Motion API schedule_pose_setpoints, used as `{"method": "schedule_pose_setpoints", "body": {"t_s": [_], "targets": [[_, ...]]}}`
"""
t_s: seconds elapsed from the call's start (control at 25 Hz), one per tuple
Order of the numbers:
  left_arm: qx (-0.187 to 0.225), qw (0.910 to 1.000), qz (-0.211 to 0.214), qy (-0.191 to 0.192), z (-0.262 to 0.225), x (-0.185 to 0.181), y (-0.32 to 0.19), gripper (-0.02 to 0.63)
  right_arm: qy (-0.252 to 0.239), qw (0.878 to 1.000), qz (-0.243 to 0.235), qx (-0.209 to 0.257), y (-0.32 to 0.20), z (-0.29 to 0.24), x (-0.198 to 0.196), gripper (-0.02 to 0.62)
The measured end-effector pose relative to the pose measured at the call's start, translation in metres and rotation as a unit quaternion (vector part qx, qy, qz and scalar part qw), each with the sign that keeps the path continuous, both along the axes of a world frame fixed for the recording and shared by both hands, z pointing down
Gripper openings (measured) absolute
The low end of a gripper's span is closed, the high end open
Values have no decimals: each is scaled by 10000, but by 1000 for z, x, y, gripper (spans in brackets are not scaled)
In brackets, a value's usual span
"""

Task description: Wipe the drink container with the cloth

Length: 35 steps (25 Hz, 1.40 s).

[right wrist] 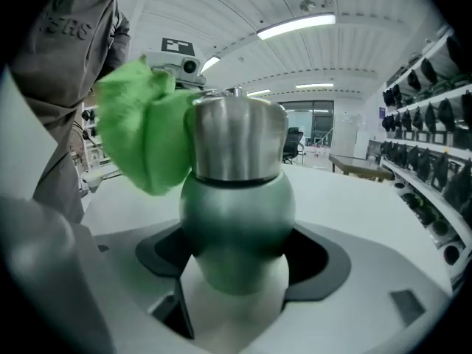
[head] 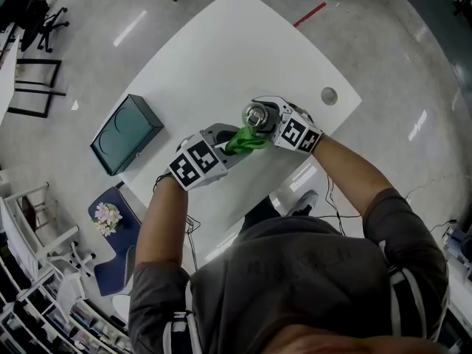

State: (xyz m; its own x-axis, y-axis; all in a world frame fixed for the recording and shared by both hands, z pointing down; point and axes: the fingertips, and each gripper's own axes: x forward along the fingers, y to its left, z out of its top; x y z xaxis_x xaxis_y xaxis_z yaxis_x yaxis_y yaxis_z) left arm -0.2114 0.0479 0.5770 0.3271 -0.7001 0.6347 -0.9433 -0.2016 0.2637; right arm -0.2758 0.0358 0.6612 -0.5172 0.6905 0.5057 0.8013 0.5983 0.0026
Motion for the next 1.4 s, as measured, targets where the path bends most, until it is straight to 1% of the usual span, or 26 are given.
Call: {"method": "schedule_pose_setpoints", "body": {"t_s": [0.04, 0.12, 0.28, 0.4, 0.48, 0.6, 0.68, 0.88, 0.96, 1.04, 1.12, 1.16, 1.24, 1.28, 1.32, 1.4], "targets": [[77, 9999, -56, 118, -3, 6, -7, 110, 6, 10000, 12, 1, 0, 0, 0, 364], [117, 9993, -275, 225, -8, 5, -20, 110, -37, 10000, 7, 25, 0, -1, -1, 364], [-74, 9974, -629, 344, -12, -4, -29, 110, 83, 9998, 132, -133, 1, -1, -1, 364], [5, 9929, -988, 656, -15, -9, -25, 110, 19, 9998, 170, -99, 0, -1, -2, 364], [73, 9894, -1217, 792, -18, -18, -17, 110, -40, 9999, 142, -61, 1, -2, -3, 364], [-45, 9867, -1457, 715, -13, -35, -1, 112, -104, 9999, 122, -45, 1, -3, -4, 364], [-115, 9857, -1541, 671, -9, -45, 5, 112, -137, 9998, 119, -31, 0, -3, -4, 364], [-258, 9882, -1421, 505, -3, -62, 3, 112, 43, 9994, 275, -191, 0, -2, -3, 364], [-346, 9888, -1392, 423, -1, -69, 5, 114, -17, 9995, 277, -174, 1, -4, -4, 364], [-410, 9868, -1527, 361, 2, -79, 11, 113, -112, 9996, 244, -88, 0, -4, -5, 364], [-363, 9852, -1641, 329, 3, -92, 11, 112, -126, 9996, 239, -34, -1, -2, -5, 364], [-307, 9860, -1610, 296, 3, -97, 6, 112, -107, 9996, 242, -30, -1, -1, -4, 364], [-178, 9894, -1421, 240, 3, -107, -7, 110, -117, 9996, 238, -16, -1, -2, -4, 364], [-100, 9908, -1316, 286, 2, -110, -14, 112, -148, 9996, 229, 1, -1, -2, -5, 364], [12, 9918, -1208, 415, -1, -111, -22, 110, -172, 9996, 220, 16, 0, -3, -5, 364], [256, 9917, -931, 852, -10, -106, -41, 110, -185, 9996, 207, 30, 1, -3, -4, 364]]}}
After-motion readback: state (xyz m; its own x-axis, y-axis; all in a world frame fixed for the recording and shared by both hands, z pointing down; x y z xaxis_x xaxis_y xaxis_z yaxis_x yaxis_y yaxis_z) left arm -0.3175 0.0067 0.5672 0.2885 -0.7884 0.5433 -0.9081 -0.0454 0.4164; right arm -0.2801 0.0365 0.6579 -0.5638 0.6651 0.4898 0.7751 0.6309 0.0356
